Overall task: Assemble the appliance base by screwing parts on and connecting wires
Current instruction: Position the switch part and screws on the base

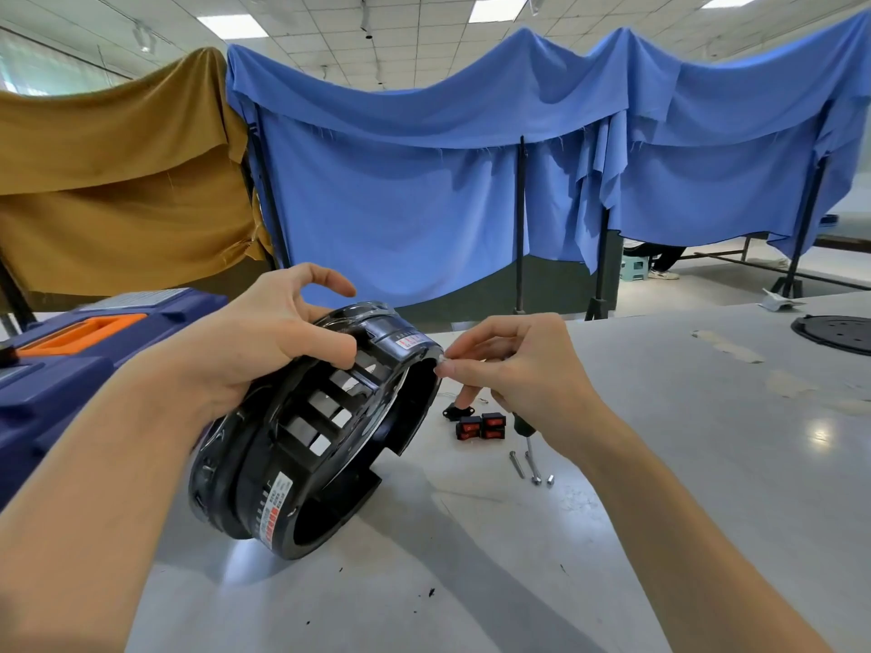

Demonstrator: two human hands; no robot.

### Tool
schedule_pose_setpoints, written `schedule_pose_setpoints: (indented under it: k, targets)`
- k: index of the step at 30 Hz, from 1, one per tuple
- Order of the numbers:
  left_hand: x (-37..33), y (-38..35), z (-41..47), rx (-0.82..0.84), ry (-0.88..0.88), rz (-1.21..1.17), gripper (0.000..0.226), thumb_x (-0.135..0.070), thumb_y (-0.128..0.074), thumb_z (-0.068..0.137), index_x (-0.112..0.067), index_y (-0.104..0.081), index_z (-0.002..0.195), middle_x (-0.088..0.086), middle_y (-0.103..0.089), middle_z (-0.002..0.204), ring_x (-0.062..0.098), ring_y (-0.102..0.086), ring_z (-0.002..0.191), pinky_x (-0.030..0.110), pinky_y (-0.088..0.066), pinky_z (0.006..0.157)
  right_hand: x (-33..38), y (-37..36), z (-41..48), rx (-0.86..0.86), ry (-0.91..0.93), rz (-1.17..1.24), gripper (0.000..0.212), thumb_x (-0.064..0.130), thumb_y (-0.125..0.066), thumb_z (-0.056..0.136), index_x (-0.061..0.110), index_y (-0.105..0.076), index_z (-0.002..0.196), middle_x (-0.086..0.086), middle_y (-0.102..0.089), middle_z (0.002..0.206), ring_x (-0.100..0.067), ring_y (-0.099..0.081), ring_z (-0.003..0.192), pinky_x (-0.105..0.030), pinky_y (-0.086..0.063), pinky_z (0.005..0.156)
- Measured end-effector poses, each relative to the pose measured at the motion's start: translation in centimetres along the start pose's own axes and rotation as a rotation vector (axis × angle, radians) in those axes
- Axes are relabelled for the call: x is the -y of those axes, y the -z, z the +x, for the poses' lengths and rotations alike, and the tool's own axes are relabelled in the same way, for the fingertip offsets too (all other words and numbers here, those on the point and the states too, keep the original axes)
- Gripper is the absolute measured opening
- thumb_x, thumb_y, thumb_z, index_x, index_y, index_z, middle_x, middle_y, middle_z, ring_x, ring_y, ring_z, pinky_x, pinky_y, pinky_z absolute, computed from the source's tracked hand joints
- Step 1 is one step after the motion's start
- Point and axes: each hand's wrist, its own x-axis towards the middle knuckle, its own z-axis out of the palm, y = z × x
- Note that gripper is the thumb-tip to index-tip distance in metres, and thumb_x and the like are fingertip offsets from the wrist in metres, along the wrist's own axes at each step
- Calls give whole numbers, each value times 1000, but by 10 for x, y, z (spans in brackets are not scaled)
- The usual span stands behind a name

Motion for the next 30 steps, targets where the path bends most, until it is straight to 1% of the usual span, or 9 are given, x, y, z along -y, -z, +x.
schedule_pose_setpoints:
  k: [4,8,11,12,16,20,24,27,30]
  targets:
    - [0,-2,-1,14,-10,1,60,22,-67,69,-15,-52,113,29,-70,93,38,-66,68,39,-58,54,-1,-7,-1,-12,3,38,9,-2,-79,76,-1,-71,78,-13,-72,66,-23,-69,50,-8,-37,42]
    - [-1,-4,-2,5,-11,7,64,22,-71,64,-16,-52,112,30,-70,94,41,-65,71,42,-58,55,-2,-11,-2,-42,11,19,10,0,-80,75,2,-71,77,-12,-73,67,-23,-70,51,-9,-36,46]
    - [1,-5,-2,-5,-14,3,67,20,-73,57,-16,-52,110,32,-69,95,42,-64,73,44,-58,58,-4,-13,-2,-62,22,24,10,2,-81,74,4,-72,77,-9,-73,67,-23,-70,52,-22,-45,56]
    - [2,-5,-2,-5,-18,-1,65,23,-71,61,-16,-52,110,33,-68,96,43,-63,74,44,-58,59,-4,-13,-2,-68,26,22,10,2,-81,75,4,-72,77,-8,-73,67,-23,-70,52,-27,-47,59]
    - [2,-5,-2,1,-29,-8,58,25,-64,70,-15,-51,110,34,-67,95,44,-63,74,44,-58,58,-4,-15,-2,-83,46,31,10,0,-81,75,2,-71,78,-8,-73,68,-22,-70,51,-34,-52,62]
    - [2,-6,-2,6,-30,-11,58,25,-63,70,-13,-51,111,34,-67,94,42,-63,72,44,-58,57,-3,-17,-3,-123,64,31,10,-3,-79,75,0,-69,76,-10,-72,68,-21,-69,49,-32,-52,59]
    - [1,-8,-3,12,-17,-12,60,25,-68,66,-14,-51,109,34,-67,95,41,-61,72,44,-58,57,-4,-19,-4,-149,76,-14,10,-3,-78,75,1,-70,76,-12,-72,70,-21,-68,48,-38,-54,59]
    - [0,-10,-4,19,-1,-7,66,12,-72,51,-15,-52,107,33,-67,93,39,-61,69,42,-58,55,-5,-18,-3,-162,76,-60,12,-3,-79,74,3,-69,73,-10,-71,70,-21,-67,47,-32,-54,59]
    - [-1,-13,-4,31,1,-4,66,7,-71,48,-14,-52,108,31,-69,90,38,-62,67,41,-58,55,-6,-17,-3,-166,62,-108,14,-1,-80,73,6,-68,71,-6,-71,68,-20,-66,47,-33,-55,61]
